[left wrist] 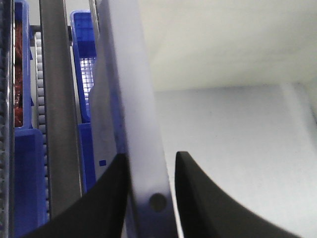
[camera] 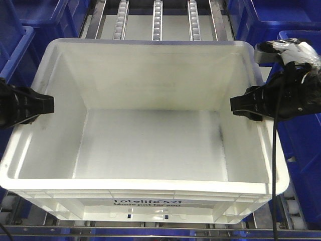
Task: Move bin from left to right shelf
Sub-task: 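Lift the white tote with both grippers and pull it toward the robot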
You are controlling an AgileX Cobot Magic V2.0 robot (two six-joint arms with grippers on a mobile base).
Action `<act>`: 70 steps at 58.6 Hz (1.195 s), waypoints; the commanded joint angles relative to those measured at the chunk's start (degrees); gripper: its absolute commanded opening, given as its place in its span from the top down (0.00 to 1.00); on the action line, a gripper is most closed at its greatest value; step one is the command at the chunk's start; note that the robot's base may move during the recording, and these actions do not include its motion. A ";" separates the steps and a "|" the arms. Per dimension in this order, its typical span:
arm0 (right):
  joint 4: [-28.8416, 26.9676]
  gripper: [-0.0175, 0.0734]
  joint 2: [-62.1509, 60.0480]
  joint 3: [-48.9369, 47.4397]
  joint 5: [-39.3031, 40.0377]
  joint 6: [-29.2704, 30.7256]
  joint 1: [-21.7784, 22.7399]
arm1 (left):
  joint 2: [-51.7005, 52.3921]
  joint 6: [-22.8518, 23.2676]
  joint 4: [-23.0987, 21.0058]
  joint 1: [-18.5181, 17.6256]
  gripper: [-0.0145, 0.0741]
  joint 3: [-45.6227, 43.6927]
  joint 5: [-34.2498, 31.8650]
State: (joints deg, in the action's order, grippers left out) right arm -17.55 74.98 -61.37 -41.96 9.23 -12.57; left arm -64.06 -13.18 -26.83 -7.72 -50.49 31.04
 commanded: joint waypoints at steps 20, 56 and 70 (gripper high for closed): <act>-3.50 0.81 -7.03 -2.13 1.43 1.50 0.03 | 7.20 -1.49 -3.54 -0.39 0.84 -2.21 0.47; -5.93 0.81 -11.07 -2.07 -1.24 1.50 0.03 | 9.95 -1.10 -3.59 -0.39 0.84 -2.21 2.44; -6.59 0.81 -11.32 -2.07 -1.18 1.50 0.03 | 9.95 -1.13 -6.34 -0.39 0.84 -2.21 0.86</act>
State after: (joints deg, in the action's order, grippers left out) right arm -19.03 65.67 -60.98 -48.01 8.27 -12.29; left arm -55.87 -12.05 -27.55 -7.67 -50.49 37.90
